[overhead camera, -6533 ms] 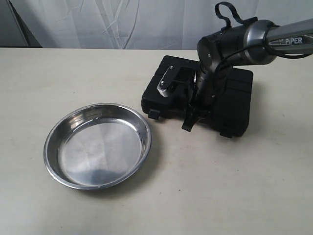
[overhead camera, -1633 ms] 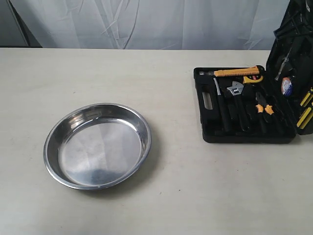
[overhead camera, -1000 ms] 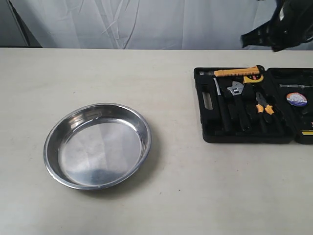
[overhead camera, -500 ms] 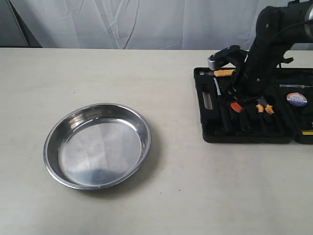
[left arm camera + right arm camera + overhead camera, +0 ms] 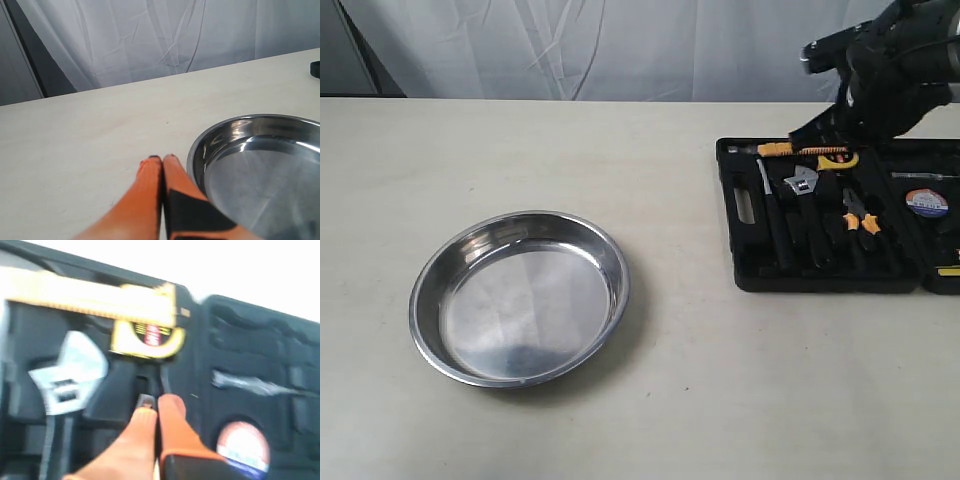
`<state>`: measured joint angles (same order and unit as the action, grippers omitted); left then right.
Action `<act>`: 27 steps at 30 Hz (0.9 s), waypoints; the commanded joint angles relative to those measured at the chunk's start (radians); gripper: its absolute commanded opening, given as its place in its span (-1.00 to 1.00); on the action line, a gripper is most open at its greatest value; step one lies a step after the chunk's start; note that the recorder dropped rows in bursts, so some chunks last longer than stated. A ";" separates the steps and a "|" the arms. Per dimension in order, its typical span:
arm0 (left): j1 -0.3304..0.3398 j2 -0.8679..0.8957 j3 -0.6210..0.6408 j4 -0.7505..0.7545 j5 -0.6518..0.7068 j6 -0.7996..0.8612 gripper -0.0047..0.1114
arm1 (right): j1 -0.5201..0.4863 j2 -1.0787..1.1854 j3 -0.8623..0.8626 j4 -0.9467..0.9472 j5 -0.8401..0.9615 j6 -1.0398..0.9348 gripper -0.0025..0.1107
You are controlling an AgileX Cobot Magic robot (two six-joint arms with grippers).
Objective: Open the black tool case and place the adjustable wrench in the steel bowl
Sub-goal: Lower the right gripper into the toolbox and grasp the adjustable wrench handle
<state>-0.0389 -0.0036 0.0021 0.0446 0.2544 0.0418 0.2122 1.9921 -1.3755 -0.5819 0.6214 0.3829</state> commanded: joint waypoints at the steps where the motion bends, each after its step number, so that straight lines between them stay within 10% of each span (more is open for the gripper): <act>1: -0.004 0.004 -0.002 0.002 -0.016 -0.004 -0.91 | 0.003 0.001 -0.005 0.472 -0.082 -0.544 -0.97; 27: -0.004 0.004 -0.002 0.002 -0.016 -0.004 -0.91 | -0.084 0.101 -0.005 0.558 0.002 -0.286 -0.86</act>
<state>-0.0389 -0.0036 0.0021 0.0476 0.2544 0.0418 0.1331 2.0955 -1.3761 -0.0215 0.6418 0.0953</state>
